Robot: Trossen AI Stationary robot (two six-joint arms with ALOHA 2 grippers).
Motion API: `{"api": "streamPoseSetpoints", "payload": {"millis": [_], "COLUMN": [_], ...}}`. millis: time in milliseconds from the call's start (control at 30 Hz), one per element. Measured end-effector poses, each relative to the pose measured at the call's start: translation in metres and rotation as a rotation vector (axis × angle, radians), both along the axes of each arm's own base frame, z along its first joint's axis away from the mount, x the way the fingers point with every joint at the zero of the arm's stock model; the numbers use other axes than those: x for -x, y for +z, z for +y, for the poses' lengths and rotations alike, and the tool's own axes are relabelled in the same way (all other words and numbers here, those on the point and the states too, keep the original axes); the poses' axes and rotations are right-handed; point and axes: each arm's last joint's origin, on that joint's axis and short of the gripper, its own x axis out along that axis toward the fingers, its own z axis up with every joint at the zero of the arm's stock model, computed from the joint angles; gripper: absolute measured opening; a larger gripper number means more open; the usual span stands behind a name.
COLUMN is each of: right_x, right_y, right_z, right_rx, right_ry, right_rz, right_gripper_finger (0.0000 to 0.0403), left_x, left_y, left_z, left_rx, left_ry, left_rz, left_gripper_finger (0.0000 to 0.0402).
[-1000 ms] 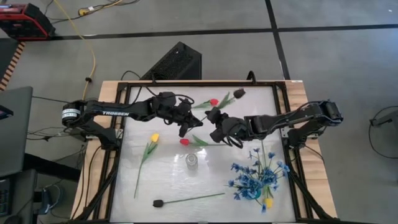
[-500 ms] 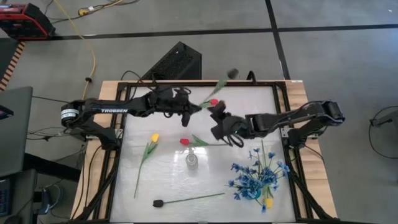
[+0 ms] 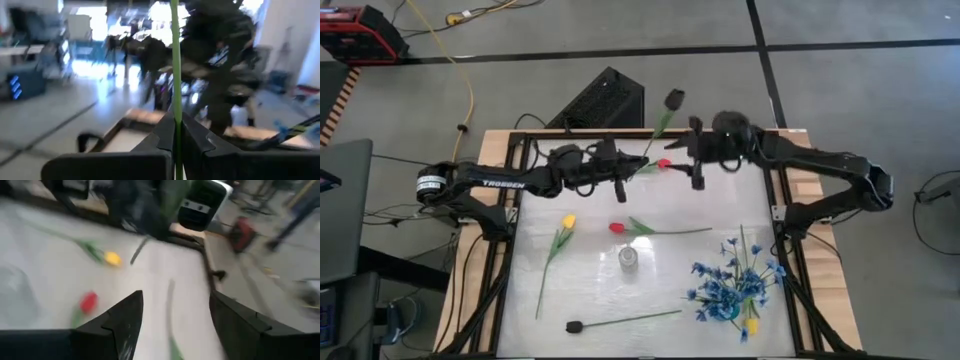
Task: Sort flowers into vase by color
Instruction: Put the top black flower into the blue vase
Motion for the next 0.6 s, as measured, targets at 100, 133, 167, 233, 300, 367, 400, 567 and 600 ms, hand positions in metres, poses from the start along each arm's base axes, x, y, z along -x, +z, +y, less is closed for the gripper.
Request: {"api": "streamPoseSetpoints", "payload": {"millis": [100, 133, 167, 233, 300, 367, 400, 567, 600], "right_x": [-0.002, -0.004, -0.007, -0.016, -0.025, -0.033, -0.036, -0.040, -0.040], "right_y": [0.002, 0.003, 0.002, 0.002, -0.001, -0.005, -0.008, -0.008, -0.008], "right_z": [-0.016, -0.020, -0.023, -0.026, -0.026, -0.025, -0.023, -0.018, -0.016], "right_rx": [-0.119, -0.147, -0.169, -0.178, -0.169, -0.167, -0.171, -0.179, -0.178], "right_ry": [0.105, 0.144, 0.175, 0.219, 0.240, 0.256, 0.275, 0.348, 0.354], "right_rz": [-0.091, -0.124, -0.147, -0.207, -0.234, -0.243, -0.241, -0.250, -0.252], "right_gripper_finger": [0.0255, 0.0255, 0.0255, 0.0255, 0.0255, 0.0255, 0.0255, 0.0255, 0.0255], "left_x": [0.000, -0.001, -0.002, -0.003, -0.003, -0.003, -0.003, -0.003, -0.003], "left_y": [-0.001, -0.002, -0.004, -0.006, -0.007, -0.007, -0.008, -0.010, -0.011], "left_z": [-0.006, -0.007, -0.009, -0.010, -0.011, -0.011, -0.011, -0.011, -0.010], "left_rx": [-0.029, -0.034, -0.037, -0.038, -0.037, -0.038, -0.038, -0.057, -0.061], "left_ry": [-0.061, -0.083, -0.101, -0.116, -0.123, -0.124, -0.126, -0.118, -0.114], "left_rz": [-0.050, -0.060, -0.063, -0.057, -0.052, -0.045, -0.039, -0.015, -0.006], "left_gripper_finger": [0.0000, 0.0000, 0.0000, 0.0000, 0.0000, 0.0000, 0.0000, 0.0000, 0.0000]}}
